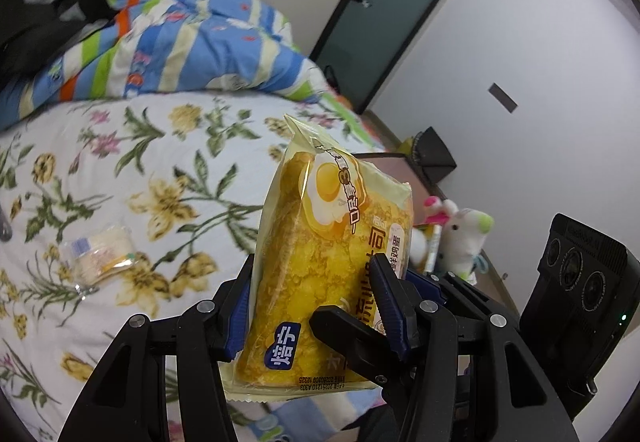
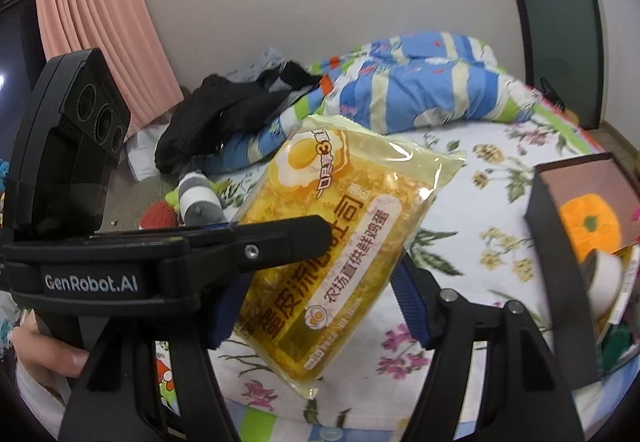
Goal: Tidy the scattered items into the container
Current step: 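Carry the yellow bread packet with the left gripper into the box and release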
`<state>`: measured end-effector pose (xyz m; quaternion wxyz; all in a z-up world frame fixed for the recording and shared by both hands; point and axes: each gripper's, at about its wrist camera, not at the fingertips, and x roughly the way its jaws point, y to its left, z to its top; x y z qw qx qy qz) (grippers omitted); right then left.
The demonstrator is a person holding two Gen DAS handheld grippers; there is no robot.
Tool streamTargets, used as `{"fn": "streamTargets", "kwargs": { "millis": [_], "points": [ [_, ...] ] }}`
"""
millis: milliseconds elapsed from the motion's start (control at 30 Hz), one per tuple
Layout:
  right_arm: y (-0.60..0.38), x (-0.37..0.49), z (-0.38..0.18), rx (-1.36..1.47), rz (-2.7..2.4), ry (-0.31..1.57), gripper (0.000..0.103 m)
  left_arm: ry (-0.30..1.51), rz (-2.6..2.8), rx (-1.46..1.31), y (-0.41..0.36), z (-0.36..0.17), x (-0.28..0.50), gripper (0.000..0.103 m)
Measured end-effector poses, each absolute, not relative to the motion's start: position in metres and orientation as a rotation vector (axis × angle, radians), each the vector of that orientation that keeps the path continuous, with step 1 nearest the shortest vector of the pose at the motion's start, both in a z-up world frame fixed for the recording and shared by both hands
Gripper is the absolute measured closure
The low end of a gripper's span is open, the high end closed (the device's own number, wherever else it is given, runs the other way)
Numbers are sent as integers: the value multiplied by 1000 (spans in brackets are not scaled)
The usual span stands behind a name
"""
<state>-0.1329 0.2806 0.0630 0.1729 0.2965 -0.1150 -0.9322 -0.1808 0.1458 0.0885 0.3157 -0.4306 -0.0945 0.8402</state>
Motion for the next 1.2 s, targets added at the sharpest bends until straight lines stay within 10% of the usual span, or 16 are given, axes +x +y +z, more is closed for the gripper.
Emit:
{"fn": "streamTargets", "kwargs": {
  "millis": [1200],
  "points": [
    [557, -198, 45, 902, -2971, -597, 36, -38, 1905, -1157, 463, 68, -292, 48]
  ]
}}
